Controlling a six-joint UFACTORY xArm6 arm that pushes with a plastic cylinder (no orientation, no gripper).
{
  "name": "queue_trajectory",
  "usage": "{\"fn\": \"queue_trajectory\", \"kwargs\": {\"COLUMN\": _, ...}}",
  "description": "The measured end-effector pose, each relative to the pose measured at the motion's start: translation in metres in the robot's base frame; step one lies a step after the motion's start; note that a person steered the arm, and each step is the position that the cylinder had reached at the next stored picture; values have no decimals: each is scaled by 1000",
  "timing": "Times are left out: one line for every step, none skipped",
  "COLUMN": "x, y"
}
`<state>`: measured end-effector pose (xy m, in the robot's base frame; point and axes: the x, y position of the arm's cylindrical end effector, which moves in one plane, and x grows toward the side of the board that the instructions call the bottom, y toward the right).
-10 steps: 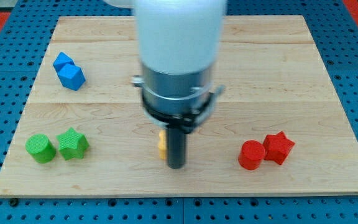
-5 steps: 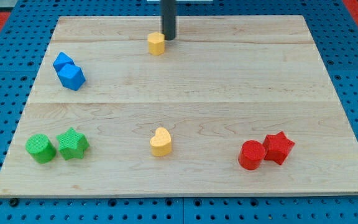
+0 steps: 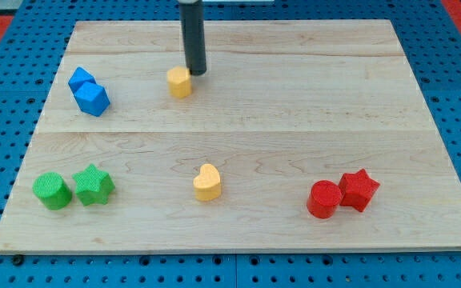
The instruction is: Push the yellow hexagon into the yellow heart
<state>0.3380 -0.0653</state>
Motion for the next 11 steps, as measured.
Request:
{"fn": "queue_trajectory", "kwargs": {"x": 9, "y": -3}}
{"fn": "queue_trajectory", "kwargs": {"x": -1, "y": -42}}
{"fn": "queue_trajectory", "kwargs": {"x": 56, "y": -16}}
{"fn": "queue_trajectory", "kwargs": {"x": 103, "y": 12}}
{"fn": "queue_trajectory", "kwargs": {"x": 86, "y": -7}}
{"fn": "queue_trajectory", "kwargs": {"x": 89, "y": -41}}
{"fn": "queue_trajectory", "kwargs": {"x": 158, "y": 1}}
{"fn": "queue_trajectory", "kwargs": {"x": 145, "y": -3}}
{"fn": "queue_trajectory", "kwargs": {"x": 106, "y": 20}}
{"fn": "queue_trajectory", "kwargs": {"x": 138, "y": 83}}
{"fn": "queue_trajectory", "kwargs": {"x": 185, "y": 50}}
